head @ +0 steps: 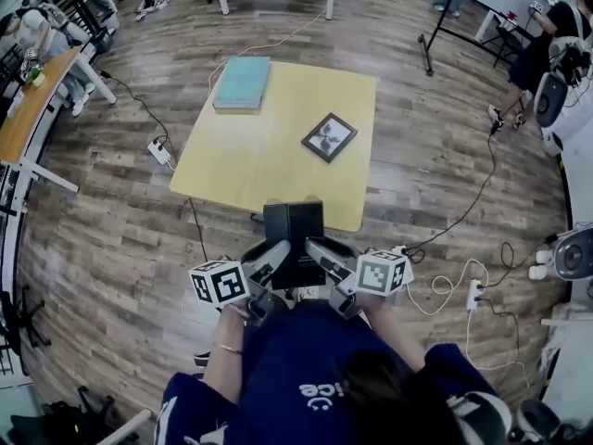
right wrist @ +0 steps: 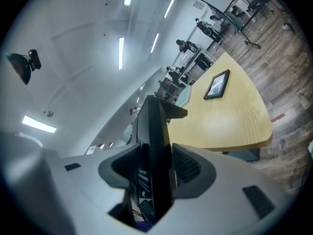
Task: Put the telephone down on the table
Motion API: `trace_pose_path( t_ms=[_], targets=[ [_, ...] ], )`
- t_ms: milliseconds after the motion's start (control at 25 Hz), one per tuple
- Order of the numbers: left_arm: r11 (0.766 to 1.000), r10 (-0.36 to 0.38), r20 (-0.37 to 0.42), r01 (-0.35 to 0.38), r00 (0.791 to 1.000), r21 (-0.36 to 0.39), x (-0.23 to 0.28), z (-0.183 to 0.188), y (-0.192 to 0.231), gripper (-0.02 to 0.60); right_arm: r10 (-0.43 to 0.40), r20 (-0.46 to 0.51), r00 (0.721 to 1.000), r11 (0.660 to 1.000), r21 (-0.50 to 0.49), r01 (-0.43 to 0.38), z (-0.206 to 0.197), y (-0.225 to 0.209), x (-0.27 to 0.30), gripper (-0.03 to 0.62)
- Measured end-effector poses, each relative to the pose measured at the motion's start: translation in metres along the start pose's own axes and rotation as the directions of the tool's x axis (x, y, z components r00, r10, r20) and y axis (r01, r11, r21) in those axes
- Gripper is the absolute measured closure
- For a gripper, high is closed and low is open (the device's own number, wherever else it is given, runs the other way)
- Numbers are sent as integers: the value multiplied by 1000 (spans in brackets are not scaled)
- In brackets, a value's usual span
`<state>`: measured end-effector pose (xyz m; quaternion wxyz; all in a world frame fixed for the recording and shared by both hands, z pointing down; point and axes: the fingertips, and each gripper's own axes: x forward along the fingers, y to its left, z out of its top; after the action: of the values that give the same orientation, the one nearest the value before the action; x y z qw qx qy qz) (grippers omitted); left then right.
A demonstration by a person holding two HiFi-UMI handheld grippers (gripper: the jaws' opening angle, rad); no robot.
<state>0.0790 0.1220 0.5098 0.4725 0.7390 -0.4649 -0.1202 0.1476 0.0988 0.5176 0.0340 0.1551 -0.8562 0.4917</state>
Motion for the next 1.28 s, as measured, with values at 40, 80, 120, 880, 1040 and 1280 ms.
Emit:
trace_pose_path(
  t_ms=[40,80,120,880,1040,1280],
  targets=[
    [1000,-1,2,1,1000,-4,4,2,0,404,1,-2,1000,1000,-2,-1,4,-2,1,387],
    [1000,-2,2,2,1000,-8,7,4,1,403,0,-2,1000,1000,-1,0,7,-4,1,387],
    [1000,-2,0,2,1000,-10,11,5,1,403,-3,-1,1000,1000,3,3,9,-7,1,387],
    [1000,-20,-83,19,996,-16,52,107,62,403,-49,64,997,997,67,45,79,-37,94,387],
    [999,-41,-125,40,991,-10,62,139,81,403,-81,86,993,994,83,74,99,-41,123,387],
    [997,-83,-165,80,983,-21,65,184,113,403,-134,123,983,989,86,124,118,-42,172,387]
  ],
)
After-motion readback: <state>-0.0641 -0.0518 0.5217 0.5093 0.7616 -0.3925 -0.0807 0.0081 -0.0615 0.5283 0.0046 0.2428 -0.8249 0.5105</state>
